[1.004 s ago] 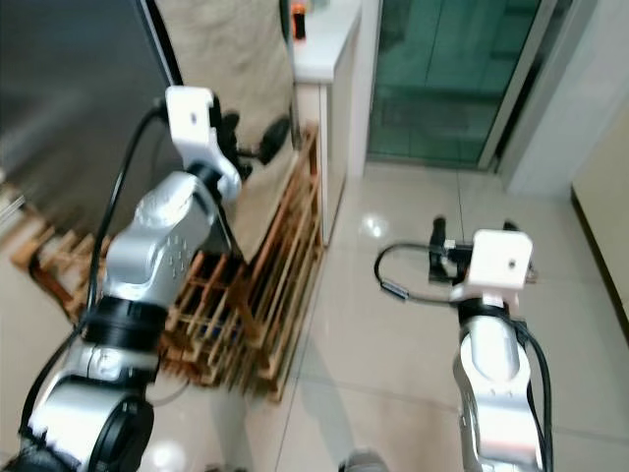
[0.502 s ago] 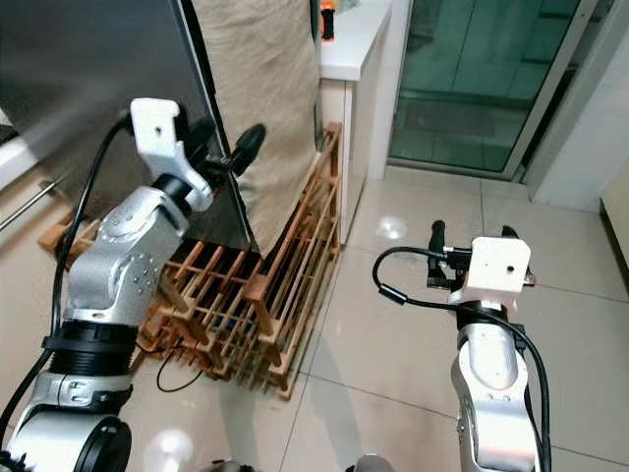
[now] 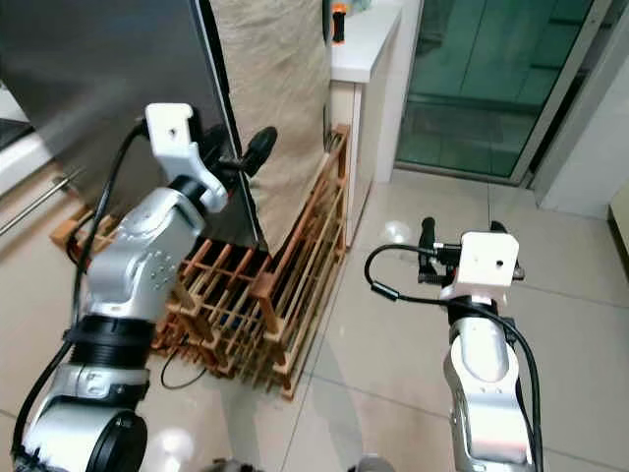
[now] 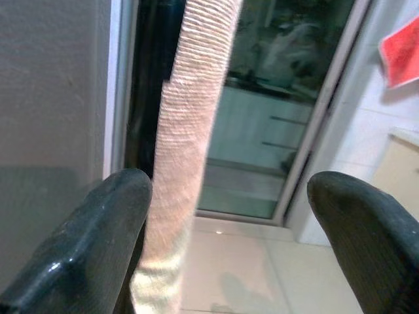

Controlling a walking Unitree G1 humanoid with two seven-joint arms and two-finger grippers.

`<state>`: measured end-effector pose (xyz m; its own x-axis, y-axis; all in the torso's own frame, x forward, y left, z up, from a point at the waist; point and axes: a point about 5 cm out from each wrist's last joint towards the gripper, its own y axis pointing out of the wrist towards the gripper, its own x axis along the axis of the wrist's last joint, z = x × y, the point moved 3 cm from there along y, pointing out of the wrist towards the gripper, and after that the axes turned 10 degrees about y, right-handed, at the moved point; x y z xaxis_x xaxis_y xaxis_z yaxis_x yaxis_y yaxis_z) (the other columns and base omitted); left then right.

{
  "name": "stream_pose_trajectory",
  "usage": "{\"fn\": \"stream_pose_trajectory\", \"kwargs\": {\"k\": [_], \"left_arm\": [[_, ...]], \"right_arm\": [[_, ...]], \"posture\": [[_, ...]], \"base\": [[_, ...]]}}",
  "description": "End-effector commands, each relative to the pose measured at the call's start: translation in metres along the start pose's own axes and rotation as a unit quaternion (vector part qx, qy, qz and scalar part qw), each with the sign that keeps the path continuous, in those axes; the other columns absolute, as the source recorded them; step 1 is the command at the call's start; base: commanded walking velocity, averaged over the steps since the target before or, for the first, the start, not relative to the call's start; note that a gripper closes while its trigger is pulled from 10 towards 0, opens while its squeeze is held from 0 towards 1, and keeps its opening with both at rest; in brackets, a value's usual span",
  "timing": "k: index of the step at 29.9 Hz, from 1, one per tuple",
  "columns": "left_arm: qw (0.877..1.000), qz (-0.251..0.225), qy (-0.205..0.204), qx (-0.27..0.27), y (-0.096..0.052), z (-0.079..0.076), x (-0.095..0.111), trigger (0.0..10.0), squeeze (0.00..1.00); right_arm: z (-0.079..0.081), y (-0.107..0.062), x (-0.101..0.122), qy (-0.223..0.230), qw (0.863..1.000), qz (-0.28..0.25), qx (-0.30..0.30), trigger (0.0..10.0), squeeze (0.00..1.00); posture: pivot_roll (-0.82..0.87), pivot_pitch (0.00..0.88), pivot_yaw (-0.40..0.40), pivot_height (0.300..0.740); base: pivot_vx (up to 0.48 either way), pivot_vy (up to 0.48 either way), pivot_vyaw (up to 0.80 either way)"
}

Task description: Restocking fridge

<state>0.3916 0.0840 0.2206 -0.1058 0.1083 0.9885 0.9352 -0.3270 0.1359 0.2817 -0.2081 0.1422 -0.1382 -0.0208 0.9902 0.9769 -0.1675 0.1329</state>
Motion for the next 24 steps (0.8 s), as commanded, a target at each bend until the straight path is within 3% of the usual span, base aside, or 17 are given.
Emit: {"fn": "stream_pose_trajectory", "kwargs": {"k": [1,3,18,24], "left_arm": [[0.999,0.006,0.007,0.032,0.003,0.01,-0.001,10.0,0.0],[0.998,0.006,0.016,0.053,0.009,0.012,0.001,10.0,0.0],[0.998,0.007,0.023,0.051,0.014,0.005,-0.001,10.0,0.0],[0.998,0.025,-0.005,0.053,0.015,0.004,-0.009,10.0,0.0]], "right_arm": [[0.0,-0.001,0.001,-0.004,1.0,-0.004,0.0,10.0,0.0],[-0.001,0.0,0.002,-0.009,1.0,-0.005,0.004,10.0,0.0],[0.001,0.001,0.0,-0.009,1.0,-0.002,0.005,10.0,0.0],[0.002,0.001,-0.002,-0.006,1.0,-0.002,0.004,10.0,0.0]], "posture": [[-0.22,0.0,0.094,0.72],[-0.22,0.0,0.083,0.72],[-0.22,0.0,0.091,0.72],[-0.22,0.0,0.097,0.72]], "base": [[0.0,0.0,0.0],[0.0,0.0,0.0],[0.0,0.0,0.0],[0.0,0.0,0.0]]}}
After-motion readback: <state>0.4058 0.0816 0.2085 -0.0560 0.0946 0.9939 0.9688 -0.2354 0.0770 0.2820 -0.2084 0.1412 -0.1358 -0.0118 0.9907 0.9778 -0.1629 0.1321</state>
